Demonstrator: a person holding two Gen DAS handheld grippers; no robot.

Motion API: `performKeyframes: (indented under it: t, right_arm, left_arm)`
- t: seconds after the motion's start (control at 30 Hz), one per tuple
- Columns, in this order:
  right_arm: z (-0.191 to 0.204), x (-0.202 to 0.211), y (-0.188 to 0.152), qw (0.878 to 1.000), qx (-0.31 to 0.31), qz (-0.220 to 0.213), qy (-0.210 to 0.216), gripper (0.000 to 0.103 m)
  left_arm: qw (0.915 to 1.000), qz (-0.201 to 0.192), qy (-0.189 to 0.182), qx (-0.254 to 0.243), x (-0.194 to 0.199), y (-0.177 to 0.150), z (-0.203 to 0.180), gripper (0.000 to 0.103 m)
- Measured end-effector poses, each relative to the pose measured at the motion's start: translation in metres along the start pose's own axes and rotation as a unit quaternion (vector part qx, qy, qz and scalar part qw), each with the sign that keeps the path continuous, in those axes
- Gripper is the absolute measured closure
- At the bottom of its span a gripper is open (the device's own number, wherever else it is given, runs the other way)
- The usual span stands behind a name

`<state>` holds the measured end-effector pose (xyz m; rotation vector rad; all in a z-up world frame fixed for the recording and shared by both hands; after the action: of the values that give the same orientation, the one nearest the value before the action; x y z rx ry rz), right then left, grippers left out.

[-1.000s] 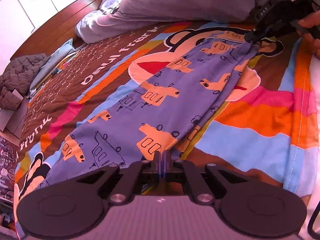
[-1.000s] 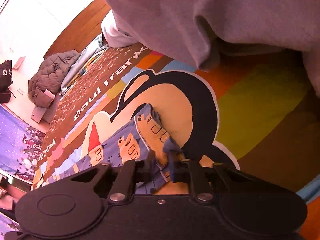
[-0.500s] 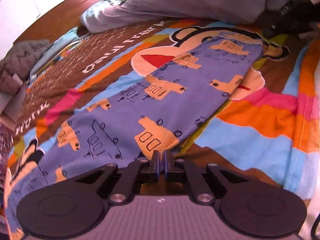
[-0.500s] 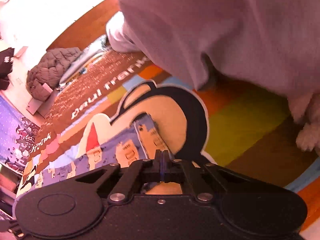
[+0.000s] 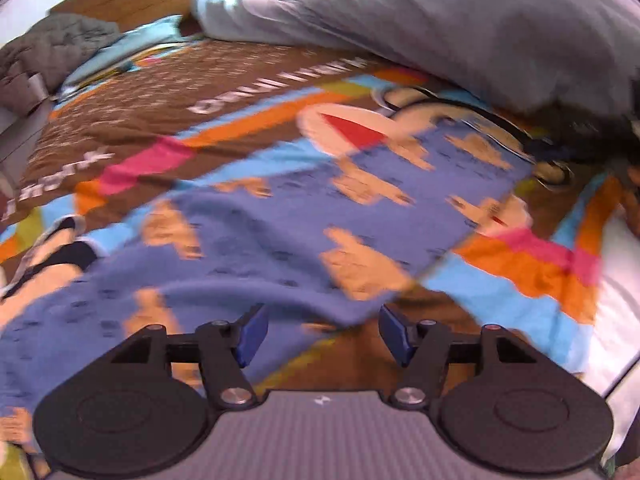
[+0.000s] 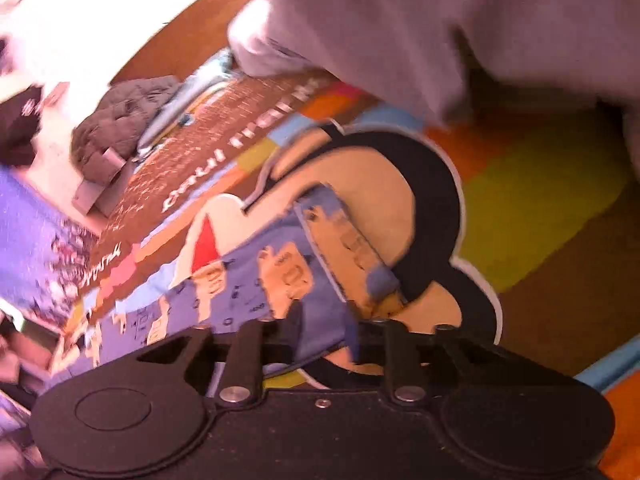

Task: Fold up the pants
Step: 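Open both grippers and move them back over the folded pants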

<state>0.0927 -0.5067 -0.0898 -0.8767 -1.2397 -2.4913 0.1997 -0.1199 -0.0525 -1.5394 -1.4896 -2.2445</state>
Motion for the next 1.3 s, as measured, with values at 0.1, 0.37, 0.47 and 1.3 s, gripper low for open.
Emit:
performKeyframes:
  t: [0.1,0.37,0.47,1.3]
  right_arm:
    - [0.045,0.010,-0.008,0.992,0.116,-0.023,0.036,0.041]
    - [0.160,-0.038,-0.055,0.966,0.210,0.046,0.147,0.023]
    - [0.178,-0.061,-0.080,0.960,0.222,0.113,0.127,0.021]
    - [0.170,-0.063,-0.076,0.963,0.181,0.122,0.157,0.006]
  left_arm:
    - [0.9968,-0.001,0.048,0.064,-0.003,0.014,0.048,0.025]
    - [0.9715,0.020,0.091,0.218,-0.072,0.060,0.148,0.022]
    - [0.9682,0.067,0.080,0.227,-0.108,0.066,0.162,0.061]
    - [0.9580,0.090,0.265,0.064,0.008,-0.062,0.166,0.021]
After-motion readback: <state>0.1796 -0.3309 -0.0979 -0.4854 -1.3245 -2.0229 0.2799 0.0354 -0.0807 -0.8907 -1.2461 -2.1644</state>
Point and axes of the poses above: each gripper's, at about its wrist camera, not at the fingertips, and x roughly against the way its jaws point, z to its left, y to its top, the point moved 1 cm from there along -x, roughly the way its jaws point, and after that the axes turned 5 degrees about -z, right-handed, at the moved point
